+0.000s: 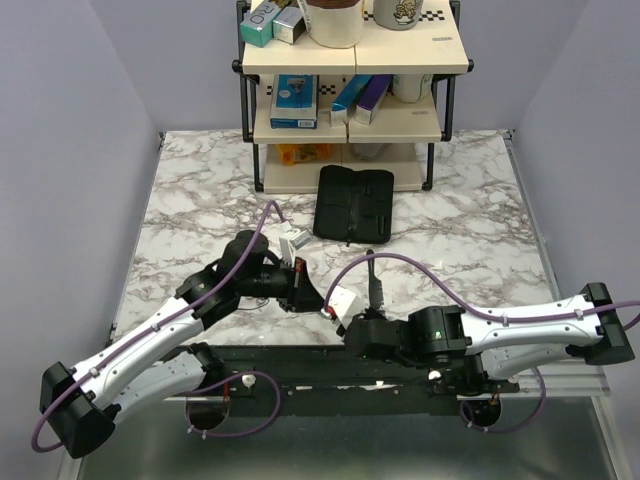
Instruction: Sort the hair-cutting tools
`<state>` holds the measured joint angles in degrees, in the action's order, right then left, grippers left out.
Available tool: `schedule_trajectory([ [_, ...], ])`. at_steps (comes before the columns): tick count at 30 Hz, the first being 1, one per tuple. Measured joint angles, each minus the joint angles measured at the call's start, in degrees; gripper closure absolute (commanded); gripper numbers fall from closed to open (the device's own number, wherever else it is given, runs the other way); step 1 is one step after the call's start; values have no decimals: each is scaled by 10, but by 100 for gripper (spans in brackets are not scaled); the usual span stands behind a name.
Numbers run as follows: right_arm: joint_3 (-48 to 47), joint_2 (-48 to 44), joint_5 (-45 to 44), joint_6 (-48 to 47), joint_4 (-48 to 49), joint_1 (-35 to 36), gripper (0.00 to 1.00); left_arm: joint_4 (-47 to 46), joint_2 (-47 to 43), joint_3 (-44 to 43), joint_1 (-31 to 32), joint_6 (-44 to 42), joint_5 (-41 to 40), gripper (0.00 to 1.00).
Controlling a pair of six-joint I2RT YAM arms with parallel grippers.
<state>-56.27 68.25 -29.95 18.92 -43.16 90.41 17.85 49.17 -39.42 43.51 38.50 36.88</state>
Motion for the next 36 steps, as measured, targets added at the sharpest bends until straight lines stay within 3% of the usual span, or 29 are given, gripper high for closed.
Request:
schedule_trajectory([
  [2, 0, 0, -4, 0, 1, 0, 71, 0, -2, 0, 0, 0, -1, 100],
  [6, 0, 0, -19, 6, 7, 0, 41, 19, -6, -11, 0, -2, -32, 100],
  [14, -16, 46, -49, 31, 11, -37, 25, 54, 16, -30, -16, -23, -182, 100],
  [16, -25, 50, -48, 34, 16, -64, 14, 51, 32, -27, -30, -25, -202, 100],
  [21, -35, 37, -15, 38, 51, -189, 10, 38, 46, -14, -65, -27, -228, 100],
  [28, -37, 38, 141, 36, 131, -362, 0, -3, 10, 23, -106, -18, -205, 100],
  [36, -15, 73, 319, 3, 279, -459, 0, -108, -67, 97, -165, 43, -132, 100],
])
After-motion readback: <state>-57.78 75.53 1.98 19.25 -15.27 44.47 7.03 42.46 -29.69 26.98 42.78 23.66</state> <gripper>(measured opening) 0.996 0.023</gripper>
